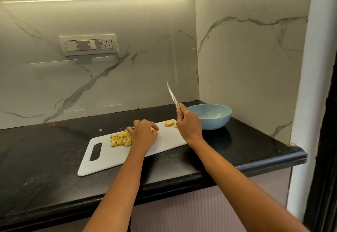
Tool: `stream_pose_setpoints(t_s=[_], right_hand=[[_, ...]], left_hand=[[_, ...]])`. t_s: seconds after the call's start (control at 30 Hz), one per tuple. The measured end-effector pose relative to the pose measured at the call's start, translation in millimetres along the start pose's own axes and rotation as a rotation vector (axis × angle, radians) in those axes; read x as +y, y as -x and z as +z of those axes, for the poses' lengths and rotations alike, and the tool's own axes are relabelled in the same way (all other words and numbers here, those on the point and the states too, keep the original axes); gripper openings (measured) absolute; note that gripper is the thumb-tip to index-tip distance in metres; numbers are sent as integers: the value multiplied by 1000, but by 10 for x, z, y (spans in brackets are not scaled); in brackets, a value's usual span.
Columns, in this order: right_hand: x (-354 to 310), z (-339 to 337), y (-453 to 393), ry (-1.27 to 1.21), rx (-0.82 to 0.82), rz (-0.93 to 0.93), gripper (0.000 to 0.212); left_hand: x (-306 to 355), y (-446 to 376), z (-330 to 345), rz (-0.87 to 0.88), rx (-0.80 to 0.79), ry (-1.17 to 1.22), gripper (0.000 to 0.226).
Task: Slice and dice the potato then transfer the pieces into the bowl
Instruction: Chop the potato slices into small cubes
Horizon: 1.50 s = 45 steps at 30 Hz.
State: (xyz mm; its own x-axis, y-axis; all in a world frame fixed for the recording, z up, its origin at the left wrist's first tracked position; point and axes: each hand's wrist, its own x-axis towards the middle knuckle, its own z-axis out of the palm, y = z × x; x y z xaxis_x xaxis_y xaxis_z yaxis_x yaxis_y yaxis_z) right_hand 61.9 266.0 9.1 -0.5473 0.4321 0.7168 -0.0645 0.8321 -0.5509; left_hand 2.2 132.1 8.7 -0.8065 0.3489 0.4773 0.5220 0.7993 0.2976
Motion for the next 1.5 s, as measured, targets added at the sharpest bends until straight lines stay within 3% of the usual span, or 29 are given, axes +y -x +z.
stream_pose_setpoints(t_s=[0.13,0.3,0.43,0.57,0.67,0.87,1.07,1.4,1.5], right_hand=[[22,99,-127,29,11,-42,40],[25,226,-347,-5,104,-124,42],[66,357,-584,-61,175,-128,40],[98,415,-744,-77,216,-155,39],[134,437,-782,-85,218,-176,39],[160,444,-782,-82,231,-172,39],[150,426,-758,-63,226,-191,39],[140,413,-748,-45,199,-178,39],[133,404,-751,-38,195,-182,39]], left_hand=[[44,-148,38,-85,99,76,23],[173,-413,150,-40,140,95,22],[312,-674,338,65,-19,55,28],[330,-872,481,125,-321,40,44],[298,-934,524,138,-386,4,46],[279,-962,517,156,-308,136,41],[192,-981,489,100,-239,303,16],[194,-958,501,72,-225,334,22],[183,-965,482,47,-216,398,13]])
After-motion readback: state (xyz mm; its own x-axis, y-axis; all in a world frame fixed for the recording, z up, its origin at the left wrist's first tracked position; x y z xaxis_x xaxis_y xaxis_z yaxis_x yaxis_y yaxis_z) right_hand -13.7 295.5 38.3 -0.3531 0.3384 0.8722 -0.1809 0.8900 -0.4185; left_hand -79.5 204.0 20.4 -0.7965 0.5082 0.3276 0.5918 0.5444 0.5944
